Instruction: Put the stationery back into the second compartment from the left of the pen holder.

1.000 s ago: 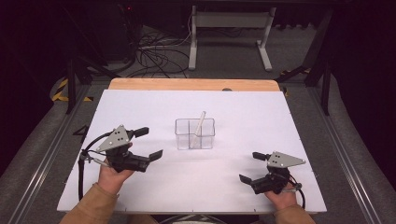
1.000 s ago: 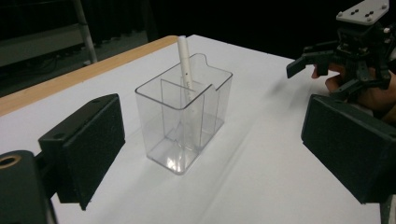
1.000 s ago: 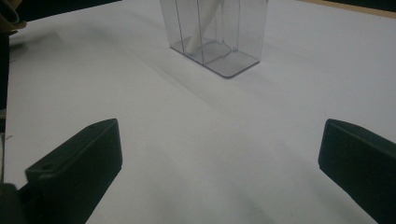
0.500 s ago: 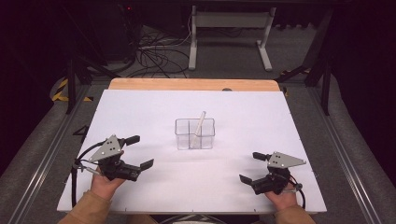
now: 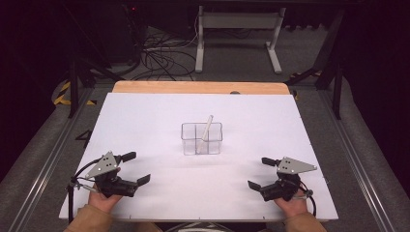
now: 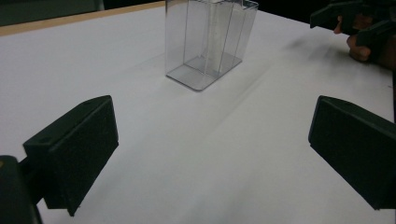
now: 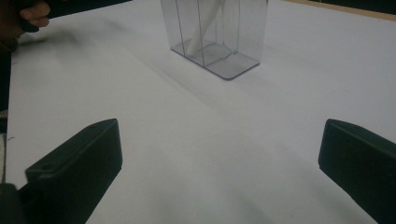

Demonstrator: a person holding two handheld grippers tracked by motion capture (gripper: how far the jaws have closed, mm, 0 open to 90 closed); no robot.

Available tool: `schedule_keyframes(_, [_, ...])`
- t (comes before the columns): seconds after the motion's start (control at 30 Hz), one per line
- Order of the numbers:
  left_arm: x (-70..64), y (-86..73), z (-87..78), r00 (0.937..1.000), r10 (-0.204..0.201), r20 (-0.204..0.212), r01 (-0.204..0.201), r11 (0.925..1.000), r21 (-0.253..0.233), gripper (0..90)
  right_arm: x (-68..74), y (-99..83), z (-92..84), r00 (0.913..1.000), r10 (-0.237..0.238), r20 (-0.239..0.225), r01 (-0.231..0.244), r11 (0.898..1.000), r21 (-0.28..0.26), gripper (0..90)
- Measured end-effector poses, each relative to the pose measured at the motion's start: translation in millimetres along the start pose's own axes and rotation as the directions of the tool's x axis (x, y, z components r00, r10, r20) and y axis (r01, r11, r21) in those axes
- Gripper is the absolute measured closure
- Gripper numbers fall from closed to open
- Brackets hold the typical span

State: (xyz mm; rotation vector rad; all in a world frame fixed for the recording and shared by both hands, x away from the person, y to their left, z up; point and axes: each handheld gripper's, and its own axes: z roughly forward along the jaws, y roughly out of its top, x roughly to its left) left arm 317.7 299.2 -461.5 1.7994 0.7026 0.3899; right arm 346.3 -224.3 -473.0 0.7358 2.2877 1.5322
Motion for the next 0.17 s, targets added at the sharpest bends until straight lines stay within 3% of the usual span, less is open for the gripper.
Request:
schedule_keyframes(0.07, [0.8,-0.3,-0.8,0.9995,-0.031,0.009,0.031,0.9995,-0.008,2.1,0.0,-0.1,-0.1,1.0,-0.002,-0.001,0.002,1.0,0.0,0.1])
schedule_keyframes(0.17, [1.9,0.4,-3.1,0.9992,-0.04,-0.005,0.04,0.9988,-0.028,1.7,-0.1,0.1,0.0,1.0,-0.004,-0.002,0.004,1.0,-0.001,0.1])
